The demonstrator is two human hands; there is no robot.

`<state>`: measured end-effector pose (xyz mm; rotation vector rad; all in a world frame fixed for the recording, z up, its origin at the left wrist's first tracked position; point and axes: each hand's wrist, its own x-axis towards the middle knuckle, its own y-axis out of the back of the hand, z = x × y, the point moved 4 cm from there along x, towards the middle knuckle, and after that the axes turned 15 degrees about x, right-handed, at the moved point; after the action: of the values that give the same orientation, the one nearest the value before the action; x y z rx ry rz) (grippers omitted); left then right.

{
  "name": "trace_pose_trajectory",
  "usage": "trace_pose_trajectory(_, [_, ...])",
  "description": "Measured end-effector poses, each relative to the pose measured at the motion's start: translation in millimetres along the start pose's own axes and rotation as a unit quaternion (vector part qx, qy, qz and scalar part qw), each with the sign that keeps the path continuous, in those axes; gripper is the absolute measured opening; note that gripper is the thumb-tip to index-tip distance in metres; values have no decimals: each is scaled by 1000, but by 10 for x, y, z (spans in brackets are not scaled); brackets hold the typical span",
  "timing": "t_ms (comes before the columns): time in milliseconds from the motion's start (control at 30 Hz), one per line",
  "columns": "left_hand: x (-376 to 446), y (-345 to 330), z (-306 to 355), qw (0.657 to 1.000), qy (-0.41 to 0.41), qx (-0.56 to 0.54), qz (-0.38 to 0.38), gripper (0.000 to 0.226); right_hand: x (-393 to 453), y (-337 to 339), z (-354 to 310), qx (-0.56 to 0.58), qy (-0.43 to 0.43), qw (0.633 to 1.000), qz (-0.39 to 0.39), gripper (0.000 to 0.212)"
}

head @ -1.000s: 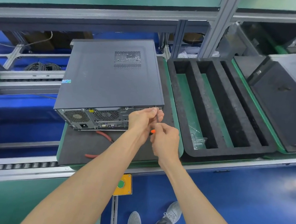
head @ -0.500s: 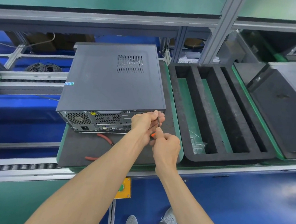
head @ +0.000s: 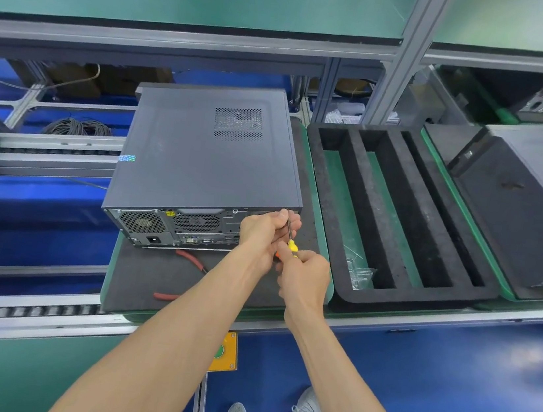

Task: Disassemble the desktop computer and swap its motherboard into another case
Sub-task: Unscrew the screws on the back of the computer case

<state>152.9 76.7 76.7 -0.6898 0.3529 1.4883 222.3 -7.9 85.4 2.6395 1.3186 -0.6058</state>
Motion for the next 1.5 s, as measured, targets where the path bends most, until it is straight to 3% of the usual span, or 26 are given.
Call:
trace_pose_trajectory(200, [-20,9,15,1000,-6,1,-16,18,19,-12,24,-20,-3,1000,11,39])
trace_pose_trajectory(367, [-30,6,25,1000,-1,-2,-15,20,11,-32,46,-23,20,1000,-2,23])
trace_pose_trajectory(533, [-58,-2,35,1000,-4,-1,-18,20,18,-16,44,-10,-8,1000,17,43])
trace_pose_trajectory(700, [-64,0,36,1000,-4,-3,-15,18,31,2,44,-15,19,1000,3,26])
trace_pose_trajectory(900, [-69,-16,36,1000,-6,-11,-17,20,32,8,54,-9,-7,1000,17,45])
trace_pose_trajectory(1100, [-61,-19,33,1000,-2,-10,-9,19,35,13,69,-5,3,1000,-6,32])
trace_pose_trajectory(1333, [-56,-26,23,1000,3,-4,-10,21,22,24,30,19,-41,999,8,41])
trace_pose_trajectory(1500, [-66,-20,29,1000,-2,-5,-7,20,9,76,2,-17,11,1000,5,27])
